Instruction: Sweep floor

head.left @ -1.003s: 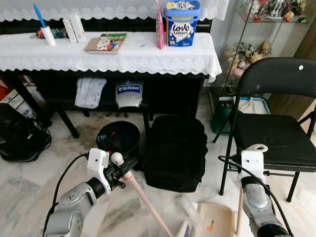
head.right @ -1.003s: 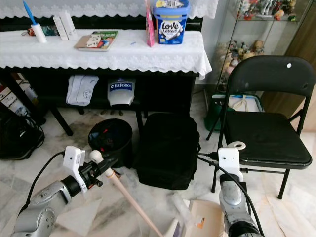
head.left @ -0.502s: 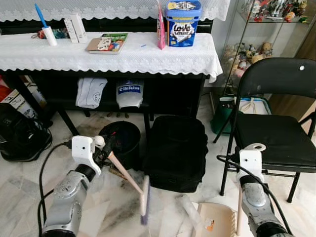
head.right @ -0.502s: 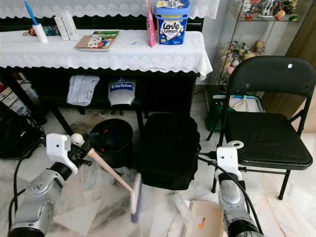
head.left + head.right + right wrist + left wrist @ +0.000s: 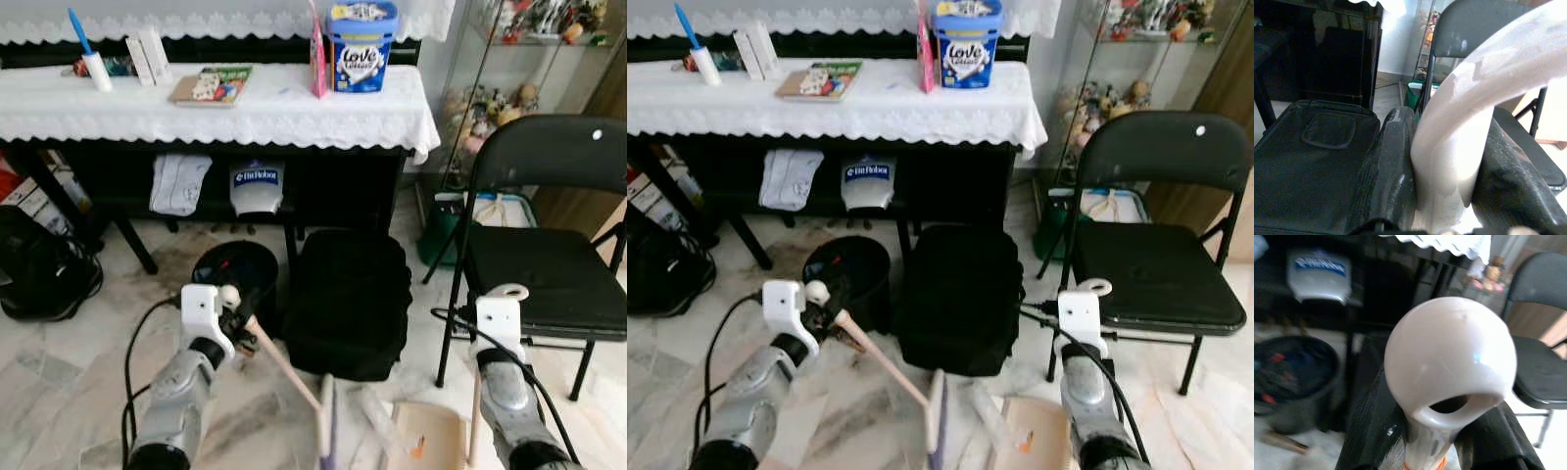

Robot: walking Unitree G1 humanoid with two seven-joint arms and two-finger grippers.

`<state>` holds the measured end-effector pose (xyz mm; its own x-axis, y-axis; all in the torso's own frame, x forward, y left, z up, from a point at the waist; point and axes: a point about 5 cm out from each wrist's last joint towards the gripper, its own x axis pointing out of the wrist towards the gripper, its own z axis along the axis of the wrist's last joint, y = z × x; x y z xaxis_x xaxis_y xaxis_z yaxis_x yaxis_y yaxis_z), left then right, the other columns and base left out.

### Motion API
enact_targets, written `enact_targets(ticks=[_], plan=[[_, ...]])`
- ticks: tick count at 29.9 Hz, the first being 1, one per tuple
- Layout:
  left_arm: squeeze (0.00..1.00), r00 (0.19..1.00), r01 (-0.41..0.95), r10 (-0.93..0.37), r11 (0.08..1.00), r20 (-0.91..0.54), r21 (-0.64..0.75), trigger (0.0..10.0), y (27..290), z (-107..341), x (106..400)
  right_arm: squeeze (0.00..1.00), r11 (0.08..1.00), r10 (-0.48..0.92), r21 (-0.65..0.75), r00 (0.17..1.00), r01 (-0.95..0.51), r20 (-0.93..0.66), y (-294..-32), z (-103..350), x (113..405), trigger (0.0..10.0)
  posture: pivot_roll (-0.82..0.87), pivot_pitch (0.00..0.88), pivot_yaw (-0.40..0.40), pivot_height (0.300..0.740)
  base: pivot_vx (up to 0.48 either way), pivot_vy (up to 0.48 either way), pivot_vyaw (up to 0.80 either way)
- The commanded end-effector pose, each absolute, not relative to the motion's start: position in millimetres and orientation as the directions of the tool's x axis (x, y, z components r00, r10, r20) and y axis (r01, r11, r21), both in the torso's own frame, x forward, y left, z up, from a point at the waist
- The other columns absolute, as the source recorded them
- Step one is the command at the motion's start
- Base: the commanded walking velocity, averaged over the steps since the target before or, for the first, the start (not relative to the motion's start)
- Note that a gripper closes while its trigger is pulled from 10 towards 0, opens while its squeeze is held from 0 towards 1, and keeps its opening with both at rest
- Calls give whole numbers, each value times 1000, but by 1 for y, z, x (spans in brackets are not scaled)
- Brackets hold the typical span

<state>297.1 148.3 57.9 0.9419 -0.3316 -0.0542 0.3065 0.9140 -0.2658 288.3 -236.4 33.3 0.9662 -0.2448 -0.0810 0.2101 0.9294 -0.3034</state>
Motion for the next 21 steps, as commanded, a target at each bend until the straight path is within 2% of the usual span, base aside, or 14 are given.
enact_targets(ticks=[1,7,12,19,21], plan=[[0,905,382,-423,857,-50,-347,10000,138,57,299,0,926,-242,-315,968,207,-74,-239,35,289,10000,-33,0,33,740,0,0,0],[0,878,425,-476,821,-47,-383,10000,140,58,298,0,925,-244,-318,967,209,-72,-241,36,289,10000,-31,0,32,740,0,0,0],[0,852,468,-524,744,18,-476,10000,146,71,295,0,927,-239,-315,968,204,-76,-239,36,290,10000,-18,0,29,740,0,0,0],[0,827,519,-556,696,84,-497,10000,147,88,294,0,936,-221,-297,973,191,-70,-231,38,295,10000,-4,0,27,740,0,0,0],[0,827,524,-555,707,85,-475,10000,146,91,295,0,937,-217,-295,974,187,-71,-229,38,296,10000,-5,0,28,740,0,0,0]])
